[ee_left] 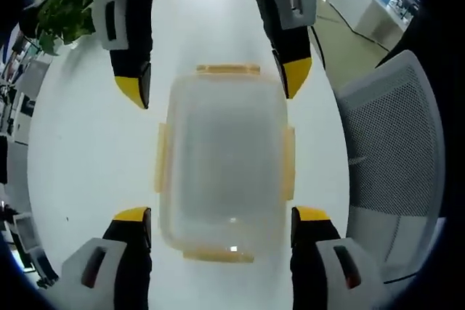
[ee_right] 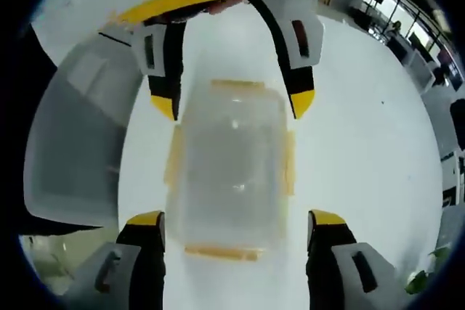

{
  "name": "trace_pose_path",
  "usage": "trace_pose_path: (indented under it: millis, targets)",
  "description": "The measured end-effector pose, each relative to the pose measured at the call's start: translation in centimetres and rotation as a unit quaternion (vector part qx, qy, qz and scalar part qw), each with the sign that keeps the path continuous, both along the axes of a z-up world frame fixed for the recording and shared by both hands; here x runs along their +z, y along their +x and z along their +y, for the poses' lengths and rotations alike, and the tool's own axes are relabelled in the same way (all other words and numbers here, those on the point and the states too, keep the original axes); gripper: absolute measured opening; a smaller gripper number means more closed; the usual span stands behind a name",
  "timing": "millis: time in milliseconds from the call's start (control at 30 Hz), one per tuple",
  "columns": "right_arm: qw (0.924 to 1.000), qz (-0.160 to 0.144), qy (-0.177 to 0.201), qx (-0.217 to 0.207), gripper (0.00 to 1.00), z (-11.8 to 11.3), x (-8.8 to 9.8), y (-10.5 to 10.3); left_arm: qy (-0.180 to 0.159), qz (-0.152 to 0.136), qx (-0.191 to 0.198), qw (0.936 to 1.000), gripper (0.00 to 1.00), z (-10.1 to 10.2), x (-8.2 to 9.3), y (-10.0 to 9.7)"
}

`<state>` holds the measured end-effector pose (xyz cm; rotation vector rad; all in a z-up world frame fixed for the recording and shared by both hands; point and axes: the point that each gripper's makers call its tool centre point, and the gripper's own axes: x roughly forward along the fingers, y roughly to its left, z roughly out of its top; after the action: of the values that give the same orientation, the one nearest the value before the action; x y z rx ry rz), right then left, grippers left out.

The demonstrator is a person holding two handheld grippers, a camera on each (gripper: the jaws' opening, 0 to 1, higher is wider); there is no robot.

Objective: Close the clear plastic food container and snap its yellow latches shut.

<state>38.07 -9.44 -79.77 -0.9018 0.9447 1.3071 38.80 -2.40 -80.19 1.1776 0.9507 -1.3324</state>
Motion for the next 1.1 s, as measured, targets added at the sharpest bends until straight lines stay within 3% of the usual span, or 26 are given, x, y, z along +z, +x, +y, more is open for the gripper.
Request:
trace_pose_path:
  millis: [200, 600, 1100]
  targets:
    - [0.9998, 0.008, 0.016, -0.008, 0.83, 0.6, -0.1, -0.7, 0.007, 0.001, -0.006, 1.0000, 0.81, 0.3, -0.5, 0.0]
    - [1.0000, 0.001, 0.006, -0.006, 0.84, 0.2, -0.6, -1.1, 0.022, 0.006, -0.023, 0.9995, 0.79, 1.0, -1.5, -0.1]
    - [0.9998, -0.010, 0.008, -0.014, 0.83, 0.5, -1.5, -1.3, 0.018, 0.003, -0.023, 0.9996, 0.81, 1.0, -1.9, -0.1]
